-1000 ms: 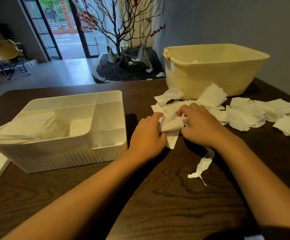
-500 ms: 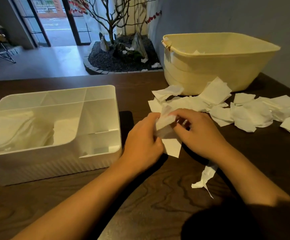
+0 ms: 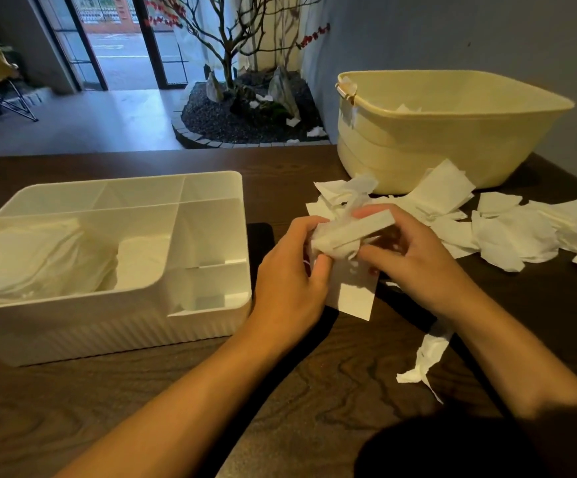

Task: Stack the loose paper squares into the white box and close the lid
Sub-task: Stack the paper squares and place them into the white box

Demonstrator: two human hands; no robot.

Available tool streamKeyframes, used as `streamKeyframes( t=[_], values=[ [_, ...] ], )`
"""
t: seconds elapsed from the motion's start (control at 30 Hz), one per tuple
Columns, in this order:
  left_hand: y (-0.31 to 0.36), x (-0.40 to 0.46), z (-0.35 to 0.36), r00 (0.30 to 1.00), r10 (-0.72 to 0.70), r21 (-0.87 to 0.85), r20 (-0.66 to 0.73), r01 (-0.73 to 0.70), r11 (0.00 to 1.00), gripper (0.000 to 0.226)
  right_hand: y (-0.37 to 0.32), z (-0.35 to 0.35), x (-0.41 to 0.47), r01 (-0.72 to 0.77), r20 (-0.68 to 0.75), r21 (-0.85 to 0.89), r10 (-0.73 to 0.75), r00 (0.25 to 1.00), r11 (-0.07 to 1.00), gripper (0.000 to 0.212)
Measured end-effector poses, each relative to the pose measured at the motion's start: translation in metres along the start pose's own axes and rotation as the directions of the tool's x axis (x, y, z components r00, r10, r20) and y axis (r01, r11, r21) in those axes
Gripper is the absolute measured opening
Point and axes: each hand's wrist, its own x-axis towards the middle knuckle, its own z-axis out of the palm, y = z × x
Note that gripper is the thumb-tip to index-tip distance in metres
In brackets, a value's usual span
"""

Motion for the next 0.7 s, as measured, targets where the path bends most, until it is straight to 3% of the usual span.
streamKeyframes(
  t=[0.13, 0.23, 0.4, 0.53, 0.63, 0.7],
  values=[
    [-0.0009, 0.0012, 0.0002, 1.000, -0.023, -0.032, -0.001, 0.023, 0.999, 0.030, 0.0014, 0.0026, -0.0023, 0.034, 0.038, -0.022, -0.033, 0.999, 0.999, 0.043],
    [0.0008, -0.0008, -0.0005, 0.999, -0.023, -0.061, 0.026, 0.025, 0.998, 0.030, 0.0020, 0.0032, -0.0019, 0.030, -0.056, -0.021, -0.031, 0.998, 0.999, 0.039],
    [-0.0014, -0.0012, -0.0007, 0.992, -0.089, -0.006, 0.093, 0.090, 0.996, 0.038, 0.0023, -0.0009, 0.0013, -0.093, -0.224, 0.209, 0.140, 0.965, 0.973, 0.040],
    [0.0016, -0.0020, -0.0015, 0.999, -0.036, -0.074, -0.015, 0.035, 0.997, 0.025, 0.0009, -0.0037, 0.0007, -0.120, -0.202, 0.296, 0.185, 0.962, 0.948, 0.030],
    [0.0043, -0.0032, -0.0038, 0.991, -0.013, -0.173, -0.132, -0.010, 0.985, 0.014, 0.0027, -0.0010, -0.0013, -0.127, -0.205, 0.177, 0.163, 0.965, 0.976, 0.015],
    [0.0052, -0.0031, -0.0048, 0.983, -0.012, -0.200, -0.181, -0.025, 0.979, 0.008, 0.0064, 0.0002, -0.0018, -0.081, -0.238, -0.059, 0.065, 0.969, 0.995, 0.026]
  ],
)
